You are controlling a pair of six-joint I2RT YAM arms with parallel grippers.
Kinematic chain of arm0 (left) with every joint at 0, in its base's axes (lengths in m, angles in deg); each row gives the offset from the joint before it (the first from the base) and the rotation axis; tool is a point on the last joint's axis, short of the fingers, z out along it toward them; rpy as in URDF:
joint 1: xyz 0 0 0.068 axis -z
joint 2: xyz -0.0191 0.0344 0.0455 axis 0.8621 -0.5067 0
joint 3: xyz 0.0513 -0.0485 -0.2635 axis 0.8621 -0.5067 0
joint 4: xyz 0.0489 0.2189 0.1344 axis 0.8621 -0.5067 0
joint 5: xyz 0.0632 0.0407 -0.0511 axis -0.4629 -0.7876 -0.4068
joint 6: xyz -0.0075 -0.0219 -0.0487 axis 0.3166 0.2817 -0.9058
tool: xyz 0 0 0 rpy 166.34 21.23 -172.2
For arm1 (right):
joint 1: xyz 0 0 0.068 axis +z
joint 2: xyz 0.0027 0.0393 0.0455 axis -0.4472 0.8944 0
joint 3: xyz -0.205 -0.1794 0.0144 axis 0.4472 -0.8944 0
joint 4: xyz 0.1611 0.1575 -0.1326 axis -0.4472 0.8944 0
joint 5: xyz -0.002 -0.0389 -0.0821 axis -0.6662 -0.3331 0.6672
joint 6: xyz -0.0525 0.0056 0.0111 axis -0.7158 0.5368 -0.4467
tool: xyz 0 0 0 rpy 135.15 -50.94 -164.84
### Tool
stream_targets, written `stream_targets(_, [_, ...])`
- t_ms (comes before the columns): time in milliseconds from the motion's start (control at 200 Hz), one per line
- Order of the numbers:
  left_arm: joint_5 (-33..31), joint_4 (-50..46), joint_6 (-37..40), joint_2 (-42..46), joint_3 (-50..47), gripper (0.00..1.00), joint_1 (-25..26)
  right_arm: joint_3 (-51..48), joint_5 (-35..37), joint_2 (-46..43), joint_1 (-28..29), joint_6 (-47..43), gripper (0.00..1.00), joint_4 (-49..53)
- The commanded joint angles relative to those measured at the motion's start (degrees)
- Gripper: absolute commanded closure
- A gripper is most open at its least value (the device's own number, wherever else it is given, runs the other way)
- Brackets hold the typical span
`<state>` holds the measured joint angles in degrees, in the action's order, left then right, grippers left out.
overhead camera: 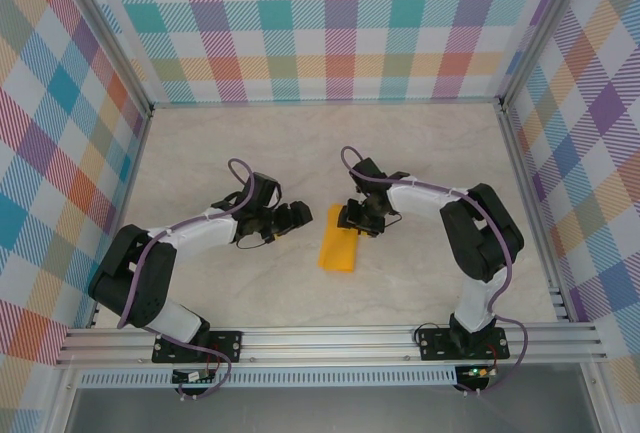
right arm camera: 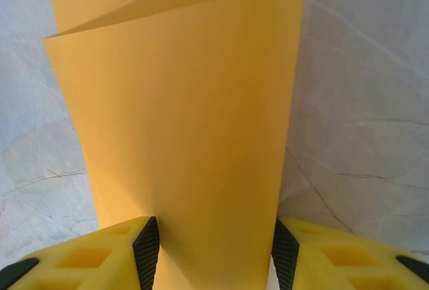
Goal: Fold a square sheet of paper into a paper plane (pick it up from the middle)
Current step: Hold the square sheet of paper at the center of the table.
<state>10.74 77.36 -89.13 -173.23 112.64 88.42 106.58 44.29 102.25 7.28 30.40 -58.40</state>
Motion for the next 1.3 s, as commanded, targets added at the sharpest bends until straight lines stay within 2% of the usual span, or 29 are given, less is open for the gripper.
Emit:
stream_targets(0, [1.15,1.44,-1.33,-0.07,1.24,0.21,0.76,0.20,6.84,-0.15,0.07,3.81,0.49,3.31])
stream_targets(300, [3.52,4.71,-3.51,-1.53,1.27,0.30,1.59,-0.86,8.86,0.06,0.34,10.37,0.53,4.19])
stream_targets(875, [8.38,8.84,-3.91,-9.32,4.44,0.47,3.78,2.10,10.43,7.33,0.34,13.04,0.49,8.84])
stream_targets(1295, [10.49,8.93,-3.49,-10.97,5.00,0.59,4.61,3.27,12.72,10.97,0.96,13.61,0.49,10.64])
